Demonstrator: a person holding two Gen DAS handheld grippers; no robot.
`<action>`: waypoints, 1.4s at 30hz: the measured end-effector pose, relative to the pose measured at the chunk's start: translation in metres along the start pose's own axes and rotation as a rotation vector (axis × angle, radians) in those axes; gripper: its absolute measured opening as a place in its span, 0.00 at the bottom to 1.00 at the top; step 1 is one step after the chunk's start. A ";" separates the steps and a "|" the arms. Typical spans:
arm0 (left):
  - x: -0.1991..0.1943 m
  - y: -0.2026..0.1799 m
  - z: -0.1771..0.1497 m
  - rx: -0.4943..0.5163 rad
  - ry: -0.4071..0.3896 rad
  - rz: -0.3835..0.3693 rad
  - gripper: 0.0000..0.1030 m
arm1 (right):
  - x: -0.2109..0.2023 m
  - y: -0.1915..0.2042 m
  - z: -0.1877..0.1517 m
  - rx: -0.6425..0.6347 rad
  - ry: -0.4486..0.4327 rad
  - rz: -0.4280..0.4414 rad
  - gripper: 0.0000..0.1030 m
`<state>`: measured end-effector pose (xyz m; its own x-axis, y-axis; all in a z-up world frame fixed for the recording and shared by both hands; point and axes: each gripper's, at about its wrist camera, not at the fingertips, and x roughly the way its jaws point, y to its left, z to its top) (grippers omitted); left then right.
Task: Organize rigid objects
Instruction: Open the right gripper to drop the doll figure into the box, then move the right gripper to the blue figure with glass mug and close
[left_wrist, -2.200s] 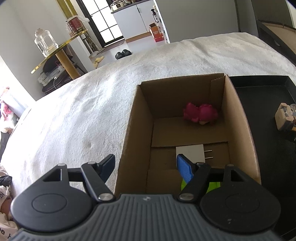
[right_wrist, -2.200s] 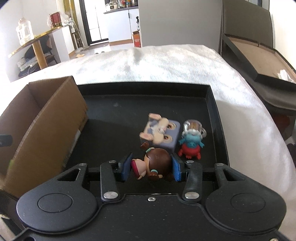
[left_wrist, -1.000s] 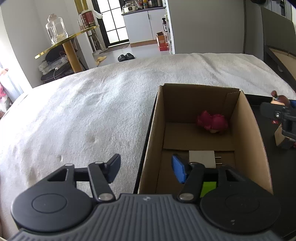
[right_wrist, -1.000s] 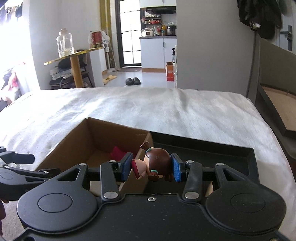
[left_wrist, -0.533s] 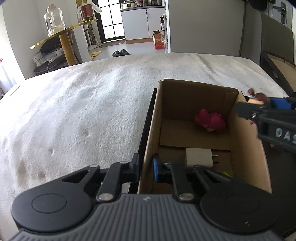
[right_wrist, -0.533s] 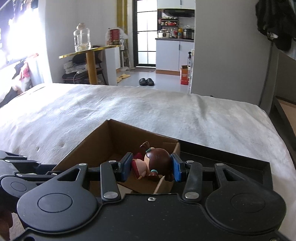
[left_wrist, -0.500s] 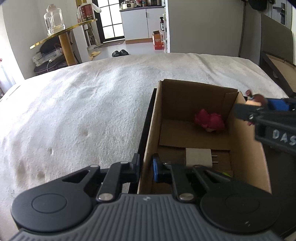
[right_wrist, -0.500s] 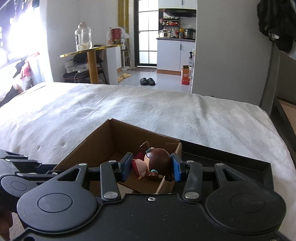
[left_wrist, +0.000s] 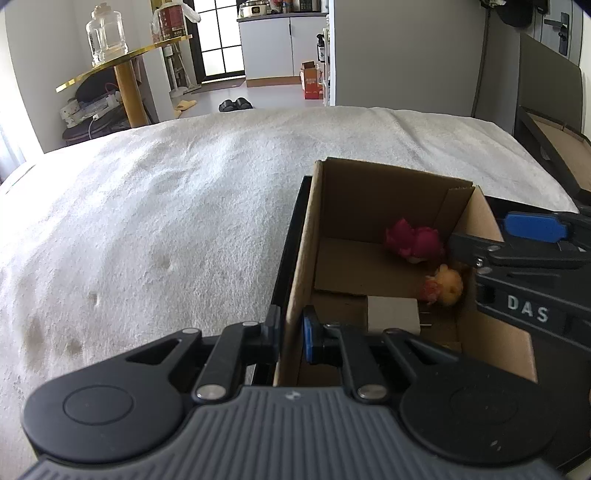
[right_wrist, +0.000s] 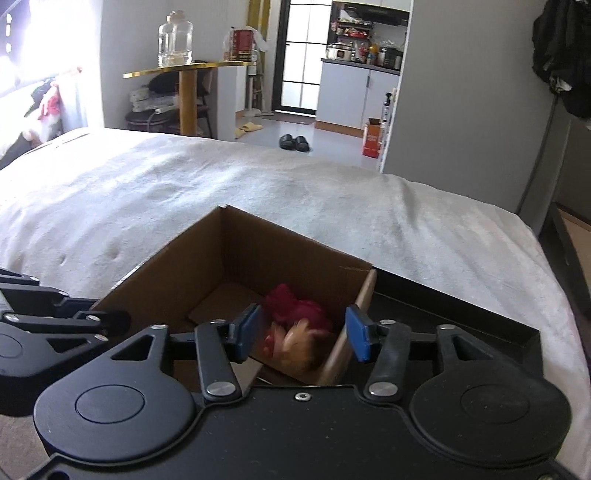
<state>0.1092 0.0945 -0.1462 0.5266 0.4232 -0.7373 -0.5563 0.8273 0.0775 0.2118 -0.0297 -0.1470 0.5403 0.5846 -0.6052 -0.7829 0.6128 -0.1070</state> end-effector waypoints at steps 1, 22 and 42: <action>0.000 0.000 0.000 0.001 0.001 0.001 0.11 | 0.000 -0.002 -0.001 0.006 0.002 -0.005 0.54; -0.004 -0.017 0.008 0.045 0.015 0.052 0.24 | -0.019 -0.043 -0.029 0.158 0.039 -0.020 0.69; -0.002 -0.052 0.014 0.157 -0.001 0.160 0.72 | -0.011 -0.107 -0.055 0.308 0.073 -0.119 0.72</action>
<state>0.1463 0.0560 -0.1396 0.4407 0.5539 -0.7064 -0.5257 0.7971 0.2971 0.2726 -0.1313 -0.1724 0.5903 0.4668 -0.6585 -0.5800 0.8127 0.0562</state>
